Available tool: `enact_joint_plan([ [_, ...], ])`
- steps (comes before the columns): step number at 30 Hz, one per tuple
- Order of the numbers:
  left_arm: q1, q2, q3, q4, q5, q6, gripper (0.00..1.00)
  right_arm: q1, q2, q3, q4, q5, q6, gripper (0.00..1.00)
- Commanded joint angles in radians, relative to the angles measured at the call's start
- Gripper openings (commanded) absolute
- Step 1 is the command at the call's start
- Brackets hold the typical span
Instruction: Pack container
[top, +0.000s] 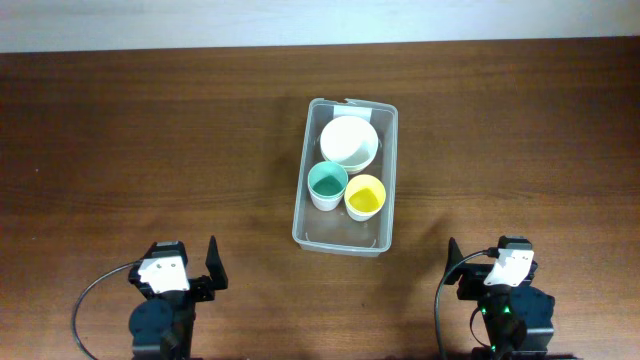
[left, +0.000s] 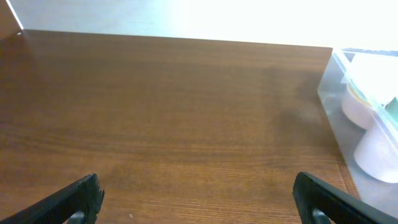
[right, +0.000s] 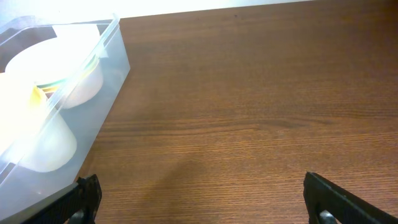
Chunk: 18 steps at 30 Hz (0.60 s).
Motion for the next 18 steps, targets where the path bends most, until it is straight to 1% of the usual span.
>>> enact_joint_plan([
  [1,-0.013,-0.032,-0.023,0.037,0.015,0.015,1.0,0.004,-0.008,-0.008,0.003,0.009,0.001,0.99],
  [18,-0.013,-0.031,-0.024,0.021,0.014,0.015,1.0,0.004,-0.008,-0.008,0.003,0.009,0.001,0.99],
])
